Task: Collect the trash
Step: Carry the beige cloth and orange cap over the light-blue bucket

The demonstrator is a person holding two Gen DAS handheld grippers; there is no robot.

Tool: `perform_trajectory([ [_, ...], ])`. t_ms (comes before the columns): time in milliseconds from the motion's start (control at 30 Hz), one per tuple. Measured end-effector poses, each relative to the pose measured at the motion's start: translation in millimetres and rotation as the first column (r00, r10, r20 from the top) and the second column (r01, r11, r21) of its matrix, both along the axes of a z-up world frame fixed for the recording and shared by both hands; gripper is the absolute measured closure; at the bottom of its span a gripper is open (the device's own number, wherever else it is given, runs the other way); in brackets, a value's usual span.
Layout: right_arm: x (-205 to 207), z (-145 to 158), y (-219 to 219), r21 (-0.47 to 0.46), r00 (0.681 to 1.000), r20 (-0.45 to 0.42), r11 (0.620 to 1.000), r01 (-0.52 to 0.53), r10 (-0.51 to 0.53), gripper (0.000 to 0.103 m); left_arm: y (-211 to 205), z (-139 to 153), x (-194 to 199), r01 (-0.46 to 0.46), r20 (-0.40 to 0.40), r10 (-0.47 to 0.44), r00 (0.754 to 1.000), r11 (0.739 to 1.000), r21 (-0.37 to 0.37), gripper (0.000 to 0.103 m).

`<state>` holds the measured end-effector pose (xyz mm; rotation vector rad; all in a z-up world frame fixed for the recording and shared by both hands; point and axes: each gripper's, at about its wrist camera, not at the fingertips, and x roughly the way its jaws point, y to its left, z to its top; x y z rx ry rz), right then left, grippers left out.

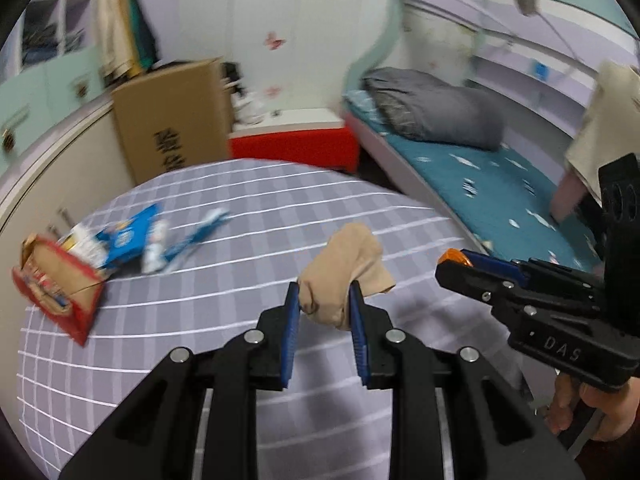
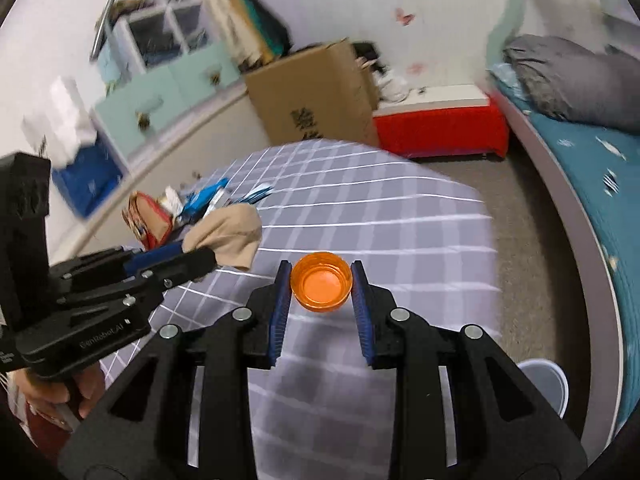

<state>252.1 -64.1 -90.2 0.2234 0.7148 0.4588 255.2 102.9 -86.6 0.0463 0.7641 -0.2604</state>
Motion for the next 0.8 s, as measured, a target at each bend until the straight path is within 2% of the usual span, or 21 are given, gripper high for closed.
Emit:
perform_trajectory([
  [133, -37, 0, -72, 0.071, 0.991, 0.028, 0.989, 0.126, -0.128, 0.074, -74, 1, -14, 0.135, -0.015, -0.135, 0.991, 0.991, -0.025, 0.080],
  [200, -58, -7, -115, 0.092, 0.976, 0.032, 0.973, 0.211, -0.214, 0.074, -116, -5, -18, 0.204, -0.045, -0.206, 0.978, 0.978, -0.045, 0.080],
  [267, -73, -18, -151, 0.122, 0.961, 0.010, 0.954, 0.275, -0.278, 0.074, -153, -14, -22, 0.256, -0.064, -0.258, 0.964, 0.966, -0.045, 0.080],
  [400, -93, -51, -209, 0.118, 0.921, -0.055, 0.914, 0.388, -0.385, 0.074, -216, -42, -27, 0.337, -0.126, -0.340, 0.932, 0.940, -0.045, 0.080],
  [567, -113, -93, -261, 0.109, 0.858, -0.120, 0.853, 0.511, -0.499, 0.074, -287, -97, -20, 0.404, -0.253, -0.395, 0.883, 0.915, -0.017, 0.079],
  [600, -116, -102, -270, 0.114, 0.846, -0.135, 0.840, 0.531, -0.516, 0.074, -295, -103, -19, 0.411, -0.268, -0.399, 0.877, 0.912, -0.013, 0.079],
  [700, -124, -128, -296, 0.125, 0.809, -0.182, 0.803, 0.583, -0.559, 0.074, -329, -144, -9, 0.453, -0.355, -0.426, 0.832, 0.892, -0.008, 0.079],
  [800, -127, -153, -319, 0.138, 0.772, -0.237, 0.766, 0.628, -0.590, 0.074, -350, -171, 3, 0.462, -0.410, -0.420, 0.810, 0.887, 0.002, 0.078],
])
